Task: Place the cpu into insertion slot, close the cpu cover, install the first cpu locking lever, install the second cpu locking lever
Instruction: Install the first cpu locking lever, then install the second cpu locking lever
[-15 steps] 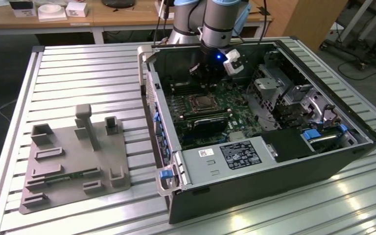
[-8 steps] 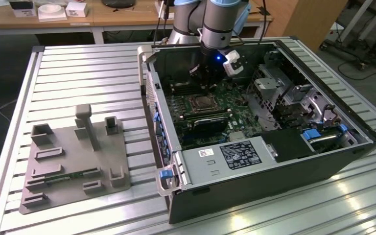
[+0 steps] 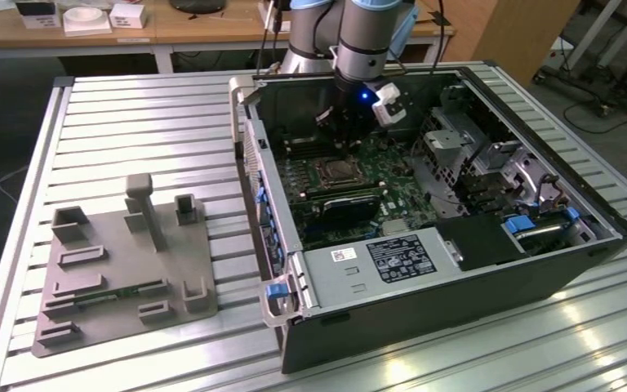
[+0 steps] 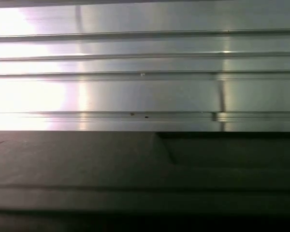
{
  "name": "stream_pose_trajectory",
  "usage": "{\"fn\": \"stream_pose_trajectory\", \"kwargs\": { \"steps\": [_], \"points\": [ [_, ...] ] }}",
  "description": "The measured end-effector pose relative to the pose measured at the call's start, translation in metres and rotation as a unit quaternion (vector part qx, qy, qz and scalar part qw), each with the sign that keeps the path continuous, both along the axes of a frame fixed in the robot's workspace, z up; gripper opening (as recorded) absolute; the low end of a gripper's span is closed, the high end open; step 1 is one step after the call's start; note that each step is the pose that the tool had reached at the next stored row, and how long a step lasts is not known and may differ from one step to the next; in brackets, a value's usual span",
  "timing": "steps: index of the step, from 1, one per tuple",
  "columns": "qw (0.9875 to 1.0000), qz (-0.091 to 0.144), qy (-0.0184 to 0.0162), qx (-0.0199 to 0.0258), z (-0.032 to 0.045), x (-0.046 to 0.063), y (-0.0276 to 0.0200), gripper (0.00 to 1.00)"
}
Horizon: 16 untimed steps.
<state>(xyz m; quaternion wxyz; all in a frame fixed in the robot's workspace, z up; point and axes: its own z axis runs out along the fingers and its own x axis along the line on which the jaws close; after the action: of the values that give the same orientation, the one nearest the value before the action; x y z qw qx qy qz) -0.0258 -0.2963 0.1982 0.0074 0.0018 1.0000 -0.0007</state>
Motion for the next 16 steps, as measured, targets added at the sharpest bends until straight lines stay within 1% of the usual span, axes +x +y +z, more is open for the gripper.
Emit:
{"fn": "stream_pose_trajectory", "kwargs": {
  "steps": [2, 5, 11, 13, 16],
  "points": [
    [1.0000, 0.000, 0.0005, -0.0003, 0.0031, 0.000, -0.0003, 0.10],
    [1.0000, 0.000, 0.0006, 0.0005, 0.0058, 0.000, -0.0003, 0.10],
    [1.0000, 0.000, 0.0000, 0.0053, 0.0109, 0.001, -0.0004, 0.10],
    [1.0000, 0.000, -0.0002, 0.0062, 0.0123, 0.001, -0.0004, 0.10],
    [1.0000, 0.000, -0.0002, 0.0068, 0.0123, 0.001, -0.0003, 0.10]
  ]
}}
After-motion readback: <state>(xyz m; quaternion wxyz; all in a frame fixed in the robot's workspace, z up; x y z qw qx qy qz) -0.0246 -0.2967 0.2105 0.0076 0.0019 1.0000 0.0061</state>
